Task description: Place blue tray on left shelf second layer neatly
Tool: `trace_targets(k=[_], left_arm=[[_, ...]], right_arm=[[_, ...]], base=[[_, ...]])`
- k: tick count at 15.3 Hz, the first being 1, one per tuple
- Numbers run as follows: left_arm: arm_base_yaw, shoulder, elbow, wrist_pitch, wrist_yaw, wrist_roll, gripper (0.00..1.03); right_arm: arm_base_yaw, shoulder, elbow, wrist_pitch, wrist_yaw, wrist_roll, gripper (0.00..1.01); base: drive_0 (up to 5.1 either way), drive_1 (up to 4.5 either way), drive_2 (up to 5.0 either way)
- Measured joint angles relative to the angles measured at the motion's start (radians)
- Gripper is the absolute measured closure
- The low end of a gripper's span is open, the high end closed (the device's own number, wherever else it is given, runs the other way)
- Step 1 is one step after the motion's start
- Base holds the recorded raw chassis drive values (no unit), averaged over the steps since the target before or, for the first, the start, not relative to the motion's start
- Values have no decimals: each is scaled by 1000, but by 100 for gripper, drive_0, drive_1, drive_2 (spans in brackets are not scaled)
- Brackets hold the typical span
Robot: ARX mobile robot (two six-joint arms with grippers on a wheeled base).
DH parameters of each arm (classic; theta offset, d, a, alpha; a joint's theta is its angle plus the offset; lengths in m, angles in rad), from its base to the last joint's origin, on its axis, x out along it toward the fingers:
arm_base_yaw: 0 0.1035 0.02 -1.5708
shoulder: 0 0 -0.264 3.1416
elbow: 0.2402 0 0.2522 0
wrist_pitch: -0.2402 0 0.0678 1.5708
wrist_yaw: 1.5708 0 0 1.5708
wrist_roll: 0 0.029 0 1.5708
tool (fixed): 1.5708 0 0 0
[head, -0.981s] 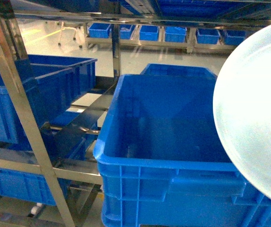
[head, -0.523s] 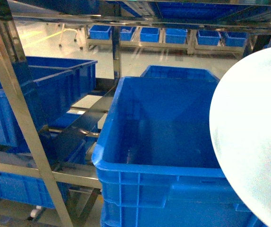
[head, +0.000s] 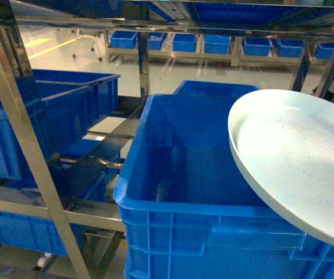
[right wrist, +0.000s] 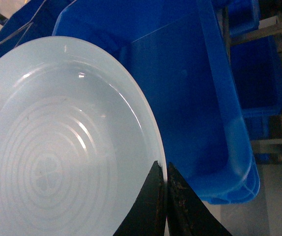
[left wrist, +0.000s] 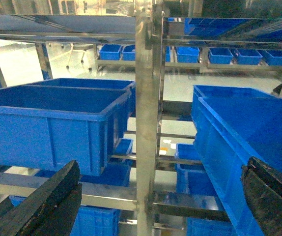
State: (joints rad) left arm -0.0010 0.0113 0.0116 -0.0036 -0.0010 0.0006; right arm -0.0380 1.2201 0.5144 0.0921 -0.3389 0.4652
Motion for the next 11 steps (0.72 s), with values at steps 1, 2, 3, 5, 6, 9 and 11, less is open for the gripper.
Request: trace_targets(k=[1, 2, 3, 5, 6, 9, 11], left_arm=[[0, 0, 0, 0, 0, 0, 5], [0, 0, 0, 0, 0, 0, 5], [0, 0, 0, 0, 0, 0, 5], [0, 0, 0, 0, 0, 0, 5], [0, 0, 0, 0, 0, 0, 5], [0, 0, 0, 0, 0, 0, 5], [0, 0, 0, 0, 0, 0, 5]], right_arm=[[1, 52, 26, 25, 11, 10, 99], [6, 95, 41, 68, 37, 19, 99], [15, 138, 49, 119, 45, 49, 99], [54, 212, 69, 180, 98, 66, 99], [72, 235, 69, 240, 119, 72, 99], [105, 280, 37, 446, 262, 172, 57], [238, -43, -142, 333, 264, 195, 2]], base=[[0, 0, 0], [0, 0, 0], [0, 0, 0], [0, 0, 0], [0, 0, 0], [0, 0, 0], [0, 0, 0]])
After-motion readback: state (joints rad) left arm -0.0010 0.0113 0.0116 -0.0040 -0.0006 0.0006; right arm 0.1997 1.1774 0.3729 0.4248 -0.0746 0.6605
